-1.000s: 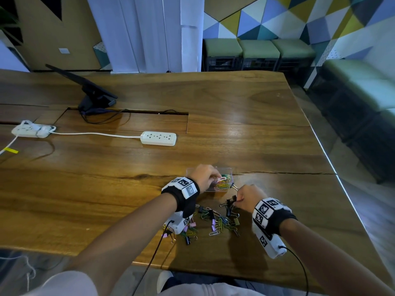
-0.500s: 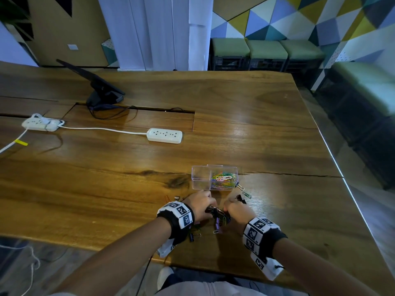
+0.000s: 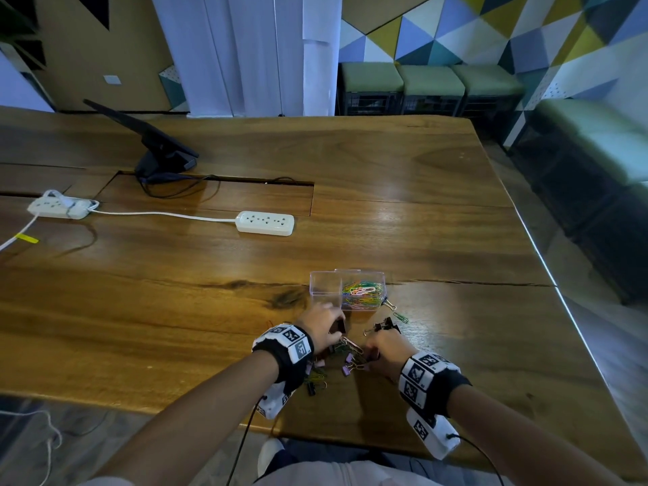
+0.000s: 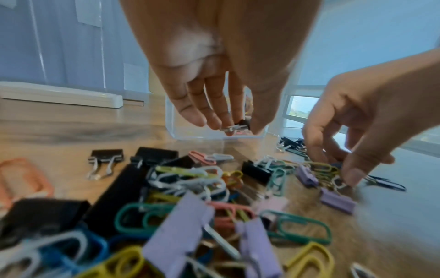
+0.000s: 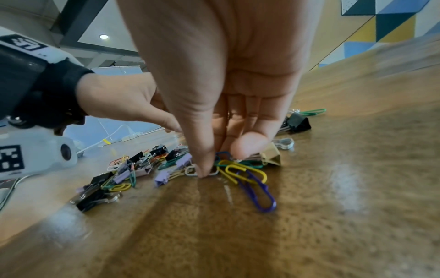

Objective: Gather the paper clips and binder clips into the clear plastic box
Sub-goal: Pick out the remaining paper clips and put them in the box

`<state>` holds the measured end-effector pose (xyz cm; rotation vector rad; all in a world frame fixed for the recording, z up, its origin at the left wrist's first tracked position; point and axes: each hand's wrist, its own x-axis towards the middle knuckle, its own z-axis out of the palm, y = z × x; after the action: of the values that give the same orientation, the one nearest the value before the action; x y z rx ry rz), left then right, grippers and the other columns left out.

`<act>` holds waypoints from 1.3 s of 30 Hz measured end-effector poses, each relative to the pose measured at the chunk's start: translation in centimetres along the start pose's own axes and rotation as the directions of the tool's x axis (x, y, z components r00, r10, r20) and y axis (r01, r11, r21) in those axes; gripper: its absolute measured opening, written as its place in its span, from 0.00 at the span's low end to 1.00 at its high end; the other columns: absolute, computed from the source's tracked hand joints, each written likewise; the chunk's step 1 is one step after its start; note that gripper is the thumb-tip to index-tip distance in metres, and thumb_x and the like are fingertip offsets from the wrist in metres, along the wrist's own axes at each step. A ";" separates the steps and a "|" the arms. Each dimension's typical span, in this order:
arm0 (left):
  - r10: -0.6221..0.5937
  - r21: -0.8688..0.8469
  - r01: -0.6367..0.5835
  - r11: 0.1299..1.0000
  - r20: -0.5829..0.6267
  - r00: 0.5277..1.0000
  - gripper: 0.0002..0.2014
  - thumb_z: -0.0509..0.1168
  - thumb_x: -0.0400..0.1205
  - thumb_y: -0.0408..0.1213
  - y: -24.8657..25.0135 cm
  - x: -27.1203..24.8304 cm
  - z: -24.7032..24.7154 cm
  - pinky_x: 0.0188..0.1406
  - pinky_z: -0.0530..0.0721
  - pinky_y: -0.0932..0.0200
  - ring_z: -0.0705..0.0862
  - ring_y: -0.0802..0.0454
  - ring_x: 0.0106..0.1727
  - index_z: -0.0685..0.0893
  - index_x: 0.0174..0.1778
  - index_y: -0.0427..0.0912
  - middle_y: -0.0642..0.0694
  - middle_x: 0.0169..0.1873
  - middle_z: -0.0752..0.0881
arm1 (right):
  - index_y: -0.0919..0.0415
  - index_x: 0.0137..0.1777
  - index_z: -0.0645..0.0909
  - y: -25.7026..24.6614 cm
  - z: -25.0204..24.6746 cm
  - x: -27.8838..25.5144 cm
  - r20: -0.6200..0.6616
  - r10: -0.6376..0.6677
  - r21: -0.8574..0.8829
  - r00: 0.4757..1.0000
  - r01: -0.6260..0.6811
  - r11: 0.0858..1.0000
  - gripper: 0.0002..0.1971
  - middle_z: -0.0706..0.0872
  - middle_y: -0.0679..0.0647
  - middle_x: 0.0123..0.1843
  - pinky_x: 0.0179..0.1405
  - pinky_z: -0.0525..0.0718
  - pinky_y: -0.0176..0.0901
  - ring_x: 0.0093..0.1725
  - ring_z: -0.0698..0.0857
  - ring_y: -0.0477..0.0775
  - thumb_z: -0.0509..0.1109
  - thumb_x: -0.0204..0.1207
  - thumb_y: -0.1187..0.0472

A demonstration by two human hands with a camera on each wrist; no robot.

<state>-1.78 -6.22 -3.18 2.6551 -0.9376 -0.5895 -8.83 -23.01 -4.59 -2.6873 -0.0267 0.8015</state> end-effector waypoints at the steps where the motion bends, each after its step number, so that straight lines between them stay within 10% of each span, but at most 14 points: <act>1: -0.011 0.000 0.011 1.000 -0.013 1.000 0.18 0.61 0.82 0.43 -0.2 0.1 -0.2 0.67 0.73 0.52 0.73 0.46 0.68 0.75 0.68 0.43 0.43 0.65 0.78 | 0.57 0.57 0.83 -0.1 0.0 -0.1 0.000 -0.011 -0.009 1.000 0.011 1.000 0.13 0.86 0.54 0.57 0.57 0.81 0.40 0.57 0.84 0.53 0.72 0.73 0.57; 14: -0.010 0.234 0.011 0.972 -0.006 1.000 0.24 0.62 0.82 0.46 -0.2 0.1 0.4 0.69 0.75 0.47 0.70 0.41 0.71 0.72 0.73 0.43 0.40 0.68 0.73 | 0.63 0.63 0.80 -1.0 -0.4 0.4 0.109 -0.002 -0.139 0.994 0.017 0.990 0.15 0.82 0.60 0.63 0.63 0.79 0.45 0.62 0.82 0.58 0.65 0.79 0.59; 29: -0.095 -0.025 0.096 0.995 0.045 0.994 0.10 0.69 0.78 0.38 -0.1 -0.9 0.4 0.52 0.79 0.55 0.81 0.47 0.55 0.81 0.53 0.41 0.44 0.54 0.82 | 0.64 0.68 0.75 -0.8 -0.5 1.1 0.143 0.114 -0.101 0.983 -0.100 0.990 0.18 0.78 0.60 0.69 0.68 0.74 0.47 0.68 0.77 0.59 0.62 0.80 0.60; 33: -0.124 0.009 0.124 0.992 0.063 0.990 0.10 0.68 0.79 0.38 -0.6 -0.8 0.0 0.53 0.80 0.54 0.82 0.46 0.57 0.83 0.55 0.39 0.42 0.55 0.84 | 0.59 0.56 0.82 -0.5 -1.6 -0.4 -0.014 -0.034 -0.006 0.999 0.034 0.999 0.09 0.83 0.52 0.51 0.62 0.79 0.44 0.52 0.82 0.51 0.64 0.79 0.60; 39: -0.112 0.091 0.101 0.991 0.130 0.985 0.15 0.70 0.77 0.42 -0.9 -0.9 0.0 0.58 0.79 0.55 0.78 0.47 0.62 0.81 0.58 0.41 0.43 0.61 0.78 | 0.59 0.51 0.82 -1.3 -5.2 -1.3 -0.225 -0.111 0.102 0.968 0.137 0.985 0.06 0.86 0.52 0.52 0.56 0.82 0.37 0.50 0.83 0.46 0.66 0.78 0.60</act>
<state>-1.99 -4.95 -3.25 2.7834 -0.8777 -0.7797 -7.05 -23.59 0.60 -2.6164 -0.0916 0.4520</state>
